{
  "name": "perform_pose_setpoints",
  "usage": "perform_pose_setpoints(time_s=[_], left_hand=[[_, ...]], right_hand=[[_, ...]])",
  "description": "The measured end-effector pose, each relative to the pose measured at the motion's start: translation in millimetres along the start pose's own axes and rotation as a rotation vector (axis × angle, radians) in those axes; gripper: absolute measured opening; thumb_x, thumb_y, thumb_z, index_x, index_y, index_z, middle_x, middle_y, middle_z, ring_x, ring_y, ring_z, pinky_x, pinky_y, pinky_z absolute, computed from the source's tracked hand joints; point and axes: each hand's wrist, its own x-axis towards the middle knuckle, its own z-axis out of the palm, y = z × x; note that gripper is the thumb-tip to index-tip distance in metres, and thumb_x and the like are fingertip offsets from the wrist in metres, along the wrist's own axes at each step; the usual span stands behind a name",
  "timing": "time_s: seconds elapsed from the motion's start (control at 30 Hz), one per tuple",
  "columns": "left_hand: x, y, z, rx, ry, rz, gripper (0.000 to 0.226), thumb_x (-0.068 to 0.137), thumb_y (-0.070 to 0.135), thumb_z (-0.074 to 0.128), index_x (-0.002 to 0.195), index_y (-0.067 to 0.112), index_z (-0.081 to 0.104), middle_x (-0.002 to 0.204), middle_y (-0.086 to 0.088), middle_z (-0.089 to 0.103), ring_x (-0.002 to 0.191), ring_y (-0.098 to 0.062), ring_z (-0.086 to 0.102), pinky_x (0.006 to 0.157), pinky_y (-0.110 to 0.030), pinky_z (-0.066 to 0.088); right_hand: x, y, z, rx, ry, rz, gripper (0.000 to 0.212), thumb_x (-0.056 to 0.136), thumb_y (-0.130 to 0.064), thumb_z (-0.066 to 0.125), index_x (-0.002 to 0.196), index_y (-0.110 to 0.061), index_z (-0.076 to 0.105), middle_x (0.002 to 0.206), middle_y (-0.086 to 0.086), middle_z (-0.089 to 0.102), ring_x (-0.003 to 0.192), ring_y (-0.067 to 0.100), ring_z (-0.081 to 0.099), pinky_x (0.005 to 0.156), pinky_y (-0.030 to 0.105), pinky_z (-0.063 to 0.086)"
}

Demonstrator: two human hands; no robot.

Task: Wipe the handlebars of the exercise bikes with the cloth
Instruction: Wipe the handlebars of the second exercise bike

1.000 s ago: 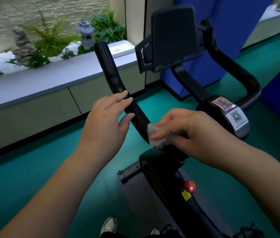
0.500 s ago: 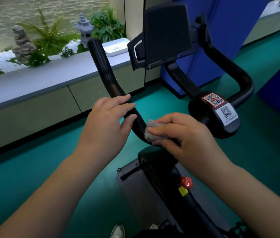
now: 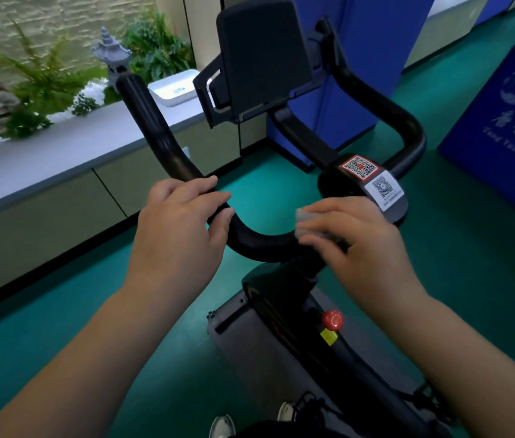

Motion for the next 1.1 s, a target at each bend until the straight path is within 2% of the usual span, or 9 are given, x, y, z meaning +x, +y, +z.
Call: perform_pose_setpoints(time_s=[0.1, 0.27, 0.4, 0.5, 0.57, 0.7, 0.9, 0.97, 1.1], left_hand=[[0, 0, 1, 0.003, -0.002, 0.013, 0.031, 0.091, 0.034, 0.052, 0.114, 0.021, 0.067, 0.125, 0.007, 0.060, 0.113, -0.023, 0.042, 0.095, -0.020, 0.021], [-6, 9, 8, -0.064, -0.005, 0.102, 0.027, 0.090, 0.033, 0.052, 0.103, 0.021, 0.073, 0.118, 0.008, 0.064, 0.107, -0.020, 0.045, 0.093, -0.028, 0.034], [-8, 12, 10, -0.093, -0.006, 0.155, 0.036, 0.088, 0.038, 0.043, 0.098, 0.022, 0.074, 0.114, 0.008, 0.065, 0.104, -0.019, 0.046, 0.092, -0.027, 0.034], [-8, 12, 9, -0.090, -0.007, 0.158, 0.032, 0.089, 0.035, 0.046, 0.096, 0.023, 0.074, 0.112, 0.009, 0.066, 0.103, -0.019, 0.047, 0.093, -0.026, 0.033], [-9, 12, 10, -0.084, -0.009, 0.162, 0.028, 0.089, 0.032, 0.049, 0.094, 0.023, 0.075, 0.111, 0.008, 0.067, 0.102, -0.020, 0.049, 0.093, -0.027, 0.033], [-9, 11, 11, -0.083, 0.001, 0.164, 0.028, 0.090, 0.032, 0.048, 0.093, 0.022, 0.075, 0.109, 0.007, 0.067, 0.102, -0.020, 0.049, 0.094, -0.024, 0.030], [-9, 12, 9, -0.096, -0.019, 0.159, 0.028, 0.090, 0.033, 0.049, 0.094, 0.023, 0.074, 0.110, 0.009, 0.066, 0.105, -0.017, 0.047, 0.095, -0.022, 0.028], [-10, 12, 8, -0.095, -0.020, 0.146, 0.027, 0.089, 0.032, 0.049, 0.094, 0.023, 0.075, 0.110, 0.009, 0.066, 0.105, -0.018, 0.048, 0.094, -0.021, 0.027], [-11, 20, -3, -0.207, 0.002, 0.147, 0.022, 0.089, 0.030, 0.053, 0.096, 0.024, 0.074, 0.104, 0.012, 0.067, 0.099, -0.013, 0.053, 0.094, -0.015, 0.028]], right_hand=[[1, 20, -17, -0.138, 0.073, 0.125, 0.018, 0.079, -0.016, 0.074, 0.097, -0.018, 0.074, 0.105, -0.007, 0.067, 0.104, 0.006, 0.050, 0.097, 0.014, 0.035], [-10, -9, 7, -0.055, 0.067, 0.088, 0.017, 0.082, -0.016, 0.070, 0.098, -0.013, 0.075, 0.107, -0.002, 0.068, 0.103, 0.017, 0.055, 0.096, 0.022, 0.040], [-4, 7, -5, -0.113, 0.060, 0.100, 0.019, 0.081, -0.014, 0.071, 0.100, -0.014, 0.075, 0.106, -0.001, 0.069, 0.103, 0.018, 0.055, 0.097, 0.015, 0.035], [5, 20, -16, -0.192, 0.106, 0.171, 0.020, 0.079, -0.014, 0.073, 0.099, -0.015, 0.075, 0.104, -0.001, 0.070, 0.103, 0.010, 0.052, 0.097, 0.008, 0.029], [2, 7, -7, -0.141, 0.096, 0.178, 0.018, 0.081, -0.017, 0.072, 0.098, -0.015, 0.075, 0.103, -0.003, 0.070, 0.103, 0.011, 0.053, 0.096, 0.008, 0.031], [-7, -14, 7, -0.052, 0.037, 0.048, 0.024, 0.082, -0.026, 0.063, 0.097, -0.011, 0.075, 0.101, -0.002, 0.070, 0.098, 0.011, 0.051, 0.095, 0.011, 0.035], [17, 12, -17, -0.208, 0.034, 0.136, 0.014, 0.078, -0.012, 0.073, 0.092, -0.012, 0.075, 0.095, -0.001, 0.073, 0.096, 0.006, 0.057, 0.096, 0.026, 0.040], [12, 3, -12, -0.138, -0.017, 0.164, 0.016, 0.079, -0.015, 0.073, 0.095, -0.014, 0.076, 0.099, -0.003, 0.072, 0.099, 0.013, 0.060, 0.096, 0.034, 0.044], [5, -20, -8, 0.177, -0.030, 0.283, 0.021, 0.080, -0.013, 0.073, 0.100, -0.017, 0.075, 0.103, -0.006, 0.068, 0.100, 0.004, 0.058, 0.090, 0.018, 0.045]])
